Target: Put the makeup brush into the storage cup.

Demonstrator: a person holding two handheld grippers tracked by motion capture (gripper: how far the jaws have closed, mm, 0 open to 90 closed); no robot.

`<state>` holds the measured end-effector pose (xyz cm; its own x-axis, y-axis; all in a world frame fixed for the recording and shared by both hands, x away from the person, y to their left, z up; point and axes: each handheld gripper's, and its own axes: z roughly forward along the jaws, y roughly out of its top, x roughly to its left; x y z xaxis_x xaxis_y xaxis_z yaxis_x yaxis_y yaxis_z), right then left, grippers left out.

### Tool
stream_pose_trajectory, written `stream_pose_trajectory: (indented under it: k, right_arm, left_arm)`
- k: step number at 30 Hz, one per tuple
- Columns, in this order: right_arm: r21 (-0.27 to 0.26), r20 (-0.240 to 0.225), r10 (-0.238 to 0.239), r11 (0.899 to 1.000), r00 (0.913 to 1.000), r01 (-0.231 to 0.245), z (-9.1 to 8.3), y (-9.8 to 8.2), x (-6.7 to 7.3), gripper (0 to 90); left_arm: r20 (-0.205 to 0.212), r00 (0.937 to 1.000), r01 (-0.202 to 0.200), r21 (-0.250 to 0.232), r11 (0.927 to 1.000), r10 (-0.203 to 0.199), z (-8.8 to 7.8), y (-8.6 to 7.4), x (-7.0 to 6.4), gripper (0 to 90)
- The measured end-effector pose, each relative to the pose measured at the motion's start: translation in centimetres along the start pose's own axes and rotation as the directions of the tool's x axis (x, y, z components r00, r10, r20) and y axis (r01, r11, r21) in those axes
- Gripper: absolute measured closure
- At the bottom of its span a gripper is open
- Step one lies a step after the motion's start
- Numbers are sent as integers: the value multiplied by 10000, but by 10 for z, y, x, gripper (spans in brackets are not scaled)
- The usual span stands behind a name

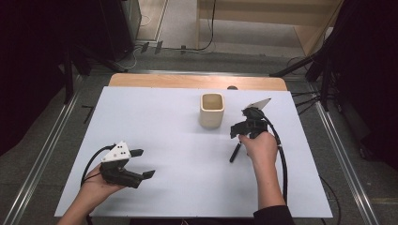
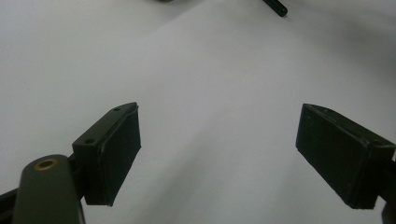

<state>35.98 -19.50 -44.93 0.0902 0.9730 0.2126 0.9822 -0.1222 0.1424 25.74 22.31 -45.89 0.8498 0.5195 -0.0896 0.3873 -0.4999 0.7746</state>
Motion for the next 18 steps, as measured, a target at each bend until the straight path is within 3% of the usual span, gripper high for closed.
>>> stream_pose_trajectory:
  k: [3, 4, 7, 9, 10, 18]
  right_arm:
    - [-24, 299, 216, 9998, 9993, -216, 1, 1, 4, 285]
    - [-12, 760, 495, 9988, 9959, -496, 2, 3, 5, 286]
    - [-13, 935, 1020, 9947, 9904, -1024, 3, 5, 4, 291]
    - [-20, 995, 1097, 9939, 9890, -1100, 3, 5, 4, 291]
    - [-55, 1234, 1239, 9922, 9846, -1242, 4, 6, 3, 296]
    - [763, 1097, 1638, 9820, 9804, -1726, 13, 9, 0, 294]
  left_arm:
    - [3, 10000, 15, 10, 10000, -15, 0, 0, 0, 146]
    - [7, 10000, 17, 0, 10000, -17, 0, 0, 0, 146]
    - [7, 10000, 52, -29, 10000, -52, 0, 0, 0, 146]
    - [26, 10000, 63, -22, 10000, -62, 0, 0, 0, 146]
    - [42, 10000, 17, -37, 10000, -17, 0, 0, 0, 146]
    - [53, 10000, 1, -29, 10000, -1, 0, 0, 0, 146]
